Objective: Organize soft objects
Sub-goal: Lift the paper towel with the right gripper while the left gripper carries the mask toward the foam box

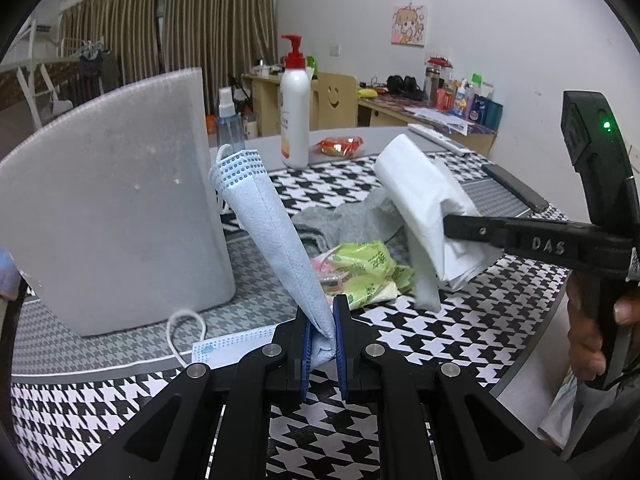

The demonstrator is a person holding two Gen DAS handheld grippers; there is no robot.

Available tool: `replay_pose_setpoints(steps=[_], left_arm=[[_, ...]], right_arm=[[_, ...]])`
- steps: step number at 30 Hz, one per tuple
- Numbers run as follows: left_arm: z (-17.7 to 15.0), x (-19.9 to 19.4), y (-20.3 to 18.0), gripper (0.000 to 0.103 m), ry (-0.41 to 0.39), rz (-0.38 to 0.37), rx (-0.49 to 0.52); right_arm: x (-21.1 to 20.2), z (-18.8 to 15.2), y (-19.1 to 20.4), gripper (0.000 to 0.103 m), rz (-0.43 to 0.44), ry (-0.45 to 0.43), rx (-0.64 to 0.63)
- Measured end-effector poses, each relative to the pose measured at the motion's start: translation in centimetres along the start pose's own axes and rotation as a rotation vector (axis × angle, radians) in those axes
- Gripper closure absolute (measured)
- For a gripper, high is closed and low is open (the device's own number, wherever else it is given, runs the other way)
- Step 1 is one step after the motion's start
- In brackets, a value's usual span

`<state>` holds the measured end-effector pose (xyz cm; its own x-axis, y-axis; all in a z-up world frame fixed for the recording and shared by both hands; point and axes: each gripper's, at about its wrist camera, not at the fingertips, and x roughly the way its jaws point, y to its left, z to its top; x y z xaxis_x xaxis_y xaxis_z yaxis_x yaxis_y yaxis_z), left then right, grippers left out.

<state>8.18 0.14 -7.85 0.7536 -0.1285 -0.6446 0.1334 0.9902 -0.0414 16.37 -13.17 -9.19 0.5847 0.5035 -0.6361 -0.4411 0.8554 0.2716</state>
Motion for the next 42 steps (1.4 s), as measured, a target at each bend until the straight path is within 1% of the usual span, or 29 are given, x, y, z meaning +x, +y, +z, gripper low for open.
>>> replay_pose_setpoints(steps=[6, 17, 24, 32, 42], left_arm=[[0.0, -1.5, -0.1, 0.092, -0.036, 0.014, 0.008], [1.2, -3.5, 0.0, 0.092, -0.1, 0.042, 0.017], [2.3, -4.9, -0.1, 0.092, -0.141, 0.045, 0.023], [3.1, -6.1, -0.1, 0.092, -0.173, 0.038, 0.022], [4.5, -7.6, -0.1, 0.092, -0.218, 0.05, 0.032]], right_arm=[[-1.8, 0.5, -0.3, 0.096, 0.06, -0.046, 0.02], [-3.8, 0.6, 0.6, 0.096, 0.071, -0.102, -0.016], [-4.9, 1.4, 1.4, 0.096, 0.091, -0.145, -0.054], [-6.0, 2.1, 2.2, 0.096, 0.09, -0.181, -0.081], [-7.4, 3.0, 3.4, 0.096, 0.089, -0.228, -0.114]])
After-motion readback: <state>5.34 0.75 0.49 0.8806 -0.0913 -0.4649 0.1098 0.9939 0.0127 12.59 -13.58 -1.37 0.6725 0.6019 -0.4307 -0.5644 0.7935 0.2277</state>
